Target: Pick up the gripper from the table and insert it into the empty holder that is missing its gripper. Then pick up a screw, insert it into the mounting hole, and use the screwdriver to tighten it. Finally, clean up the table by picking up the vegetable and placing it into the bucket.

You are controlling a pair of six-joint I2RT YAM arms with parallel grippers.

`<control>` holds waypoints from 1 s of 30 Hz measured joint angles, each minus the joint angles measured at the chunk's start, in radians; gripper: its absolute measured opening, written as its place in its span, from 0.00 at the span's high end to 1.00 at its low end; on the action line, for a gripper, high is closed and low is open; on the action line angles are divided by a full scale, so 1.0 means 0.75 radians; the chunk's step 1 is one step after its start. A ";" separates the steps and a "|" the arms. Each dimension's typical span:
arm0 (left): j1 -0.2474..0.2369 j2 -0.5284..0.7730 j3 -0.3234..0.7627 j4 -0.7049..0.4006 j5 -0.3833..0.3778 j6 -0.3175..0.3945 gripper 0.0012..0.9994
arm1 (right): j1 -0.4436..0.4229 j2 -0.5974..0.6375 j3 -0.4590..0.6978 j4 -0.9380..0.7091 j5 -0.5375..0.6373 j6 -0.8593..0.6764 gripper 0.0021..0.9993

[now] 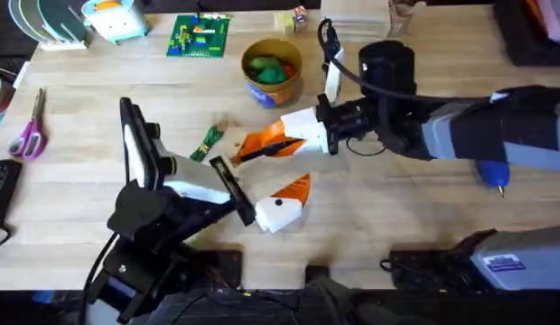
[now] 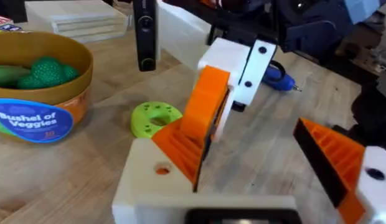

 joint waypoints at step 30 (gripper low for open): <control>0.004 -0.001 0.000 0.000 0.010 0.016 0.01 | 0.039 0.022 0.015 0.063 0.090 -0.043 0.99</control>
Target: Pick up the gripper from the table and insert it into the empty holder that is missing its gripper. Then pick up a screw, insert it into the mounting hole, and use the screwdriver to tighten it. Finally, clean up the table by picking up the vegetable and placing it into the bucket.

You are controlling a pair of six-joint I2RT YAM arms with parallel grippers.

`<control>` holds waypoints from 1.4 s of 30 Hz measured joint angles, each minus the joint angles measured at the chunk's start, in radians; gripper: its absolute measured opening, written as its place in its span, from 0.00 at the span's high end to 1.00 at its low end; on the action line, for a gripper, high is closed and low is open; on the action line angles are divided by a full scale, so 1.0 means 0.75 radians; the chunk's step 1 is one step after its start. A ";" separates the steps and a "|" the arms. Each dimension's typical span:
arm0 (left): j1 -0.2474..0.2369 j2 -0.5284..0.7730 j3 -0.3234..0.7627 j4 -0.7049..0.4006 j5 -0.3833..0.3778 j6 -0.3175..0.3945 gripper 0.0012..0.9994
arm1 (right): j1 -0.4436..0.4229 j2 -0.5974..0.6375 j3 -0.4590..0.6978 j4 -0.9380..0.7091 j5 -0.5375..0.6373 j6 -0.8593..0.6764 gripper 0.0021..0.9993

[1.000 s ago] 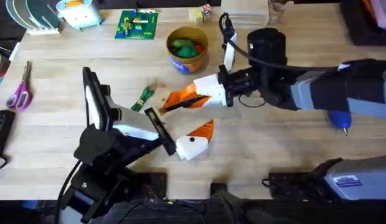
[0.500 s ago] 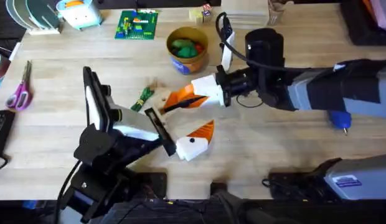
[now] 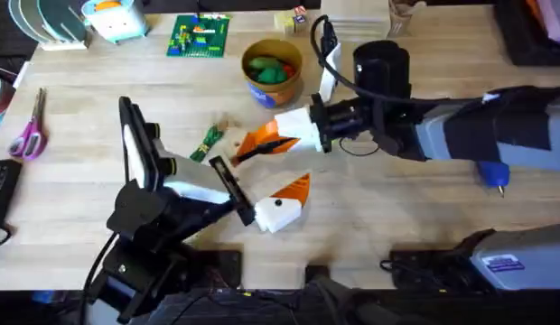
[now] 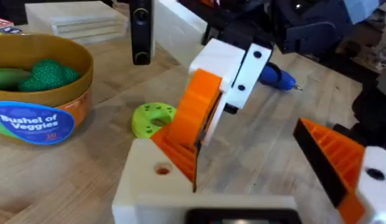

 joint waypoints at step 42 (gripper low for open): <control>0.000 0.001 -0.001 -0.003 0.001 -0.001 0.01 | 0.011 0.044 0.015 0.018 -0.014 -0.015 0.86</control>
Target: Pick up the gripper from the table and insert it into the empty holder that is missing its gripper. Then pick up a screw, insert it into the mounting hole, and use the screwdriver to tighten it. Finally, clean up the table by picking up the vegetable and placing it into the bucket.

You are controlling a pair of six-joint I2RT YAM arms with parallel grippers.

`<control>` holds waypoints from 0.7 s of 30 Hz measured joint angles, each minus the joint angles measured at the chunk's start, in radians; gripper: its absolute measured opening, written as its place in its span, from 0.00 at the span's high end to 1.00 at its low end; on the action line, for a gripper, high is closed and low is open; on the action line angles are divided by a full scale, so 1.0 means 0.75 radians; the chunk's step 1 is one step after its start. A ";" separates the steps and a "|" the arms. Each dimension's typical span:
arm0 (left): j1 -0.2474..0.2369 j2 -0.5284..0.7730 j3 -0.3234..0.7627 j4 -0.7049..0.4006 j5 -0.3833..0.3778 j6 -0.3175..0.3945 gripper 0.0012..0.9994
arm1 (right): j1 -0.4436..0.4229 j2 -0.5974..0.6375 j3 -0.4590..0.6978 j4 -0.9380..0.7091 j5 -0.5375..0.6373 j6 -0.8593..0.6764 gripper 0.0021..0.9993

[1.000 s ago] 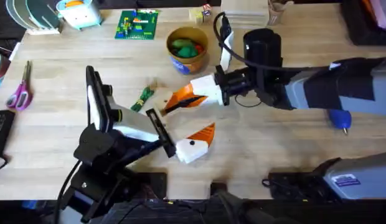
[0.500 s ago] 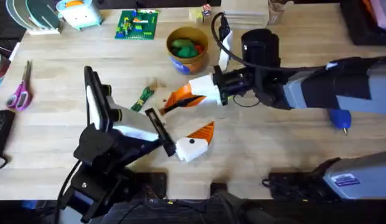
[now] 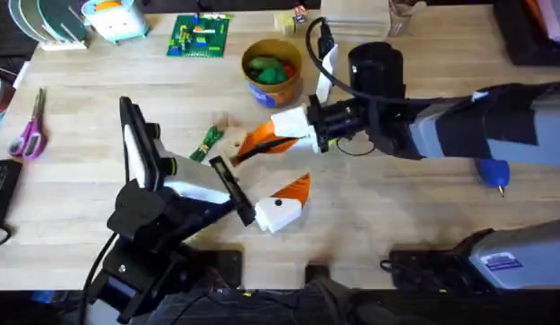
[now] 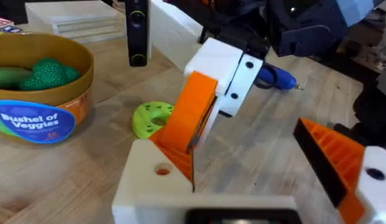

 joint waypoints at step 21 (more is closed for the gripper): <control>-0.009 -0.001 0.000 -0.009 -0.001 0.017 0.01 | -0.001 0.014 0.000 -0.015 -0.003 -0.009 0.58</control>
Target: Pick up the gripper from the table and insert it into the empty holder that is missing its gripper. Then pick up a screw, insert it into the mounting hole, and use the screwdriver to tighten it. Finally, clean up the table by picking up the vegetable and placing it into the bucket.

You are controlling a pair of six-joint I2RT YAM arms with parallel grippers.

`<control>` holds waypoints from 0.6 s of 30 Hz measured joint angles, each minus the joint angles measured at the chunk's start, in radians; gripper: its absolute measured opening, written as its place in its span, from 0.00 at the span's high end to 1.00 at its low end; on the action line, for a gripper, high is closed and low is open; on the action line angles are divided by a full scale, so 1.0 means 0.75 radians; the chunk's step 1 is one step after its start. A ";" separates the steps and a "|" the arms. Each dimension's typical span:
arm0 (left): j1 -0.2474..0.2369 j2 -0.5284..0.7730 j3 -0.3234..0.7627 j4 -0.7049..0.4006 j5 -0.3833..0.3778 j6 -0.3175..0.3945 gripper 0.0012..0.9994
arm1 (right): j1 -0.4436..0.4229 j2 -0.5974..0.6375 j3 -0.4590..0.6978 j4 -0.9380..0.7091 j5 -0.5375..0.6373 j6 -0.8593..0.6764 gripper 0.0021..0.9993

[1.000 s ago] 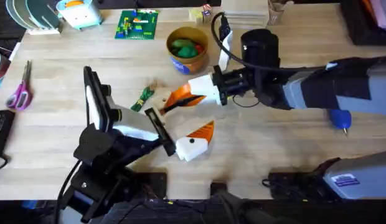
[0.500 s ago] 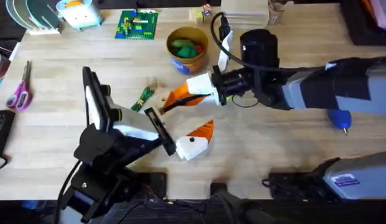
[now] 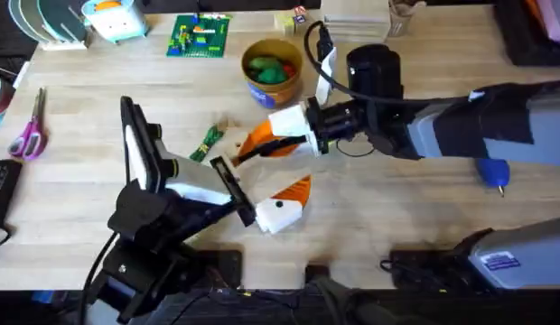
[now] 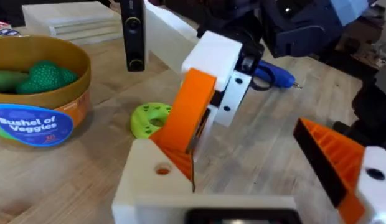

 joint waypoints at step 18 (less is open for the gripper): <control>-0.012 0.000 0.001 -0.001 0.036 0.029 0.01 | -0.050 0.021 0.000 0.135 -0.028 0.052 0.34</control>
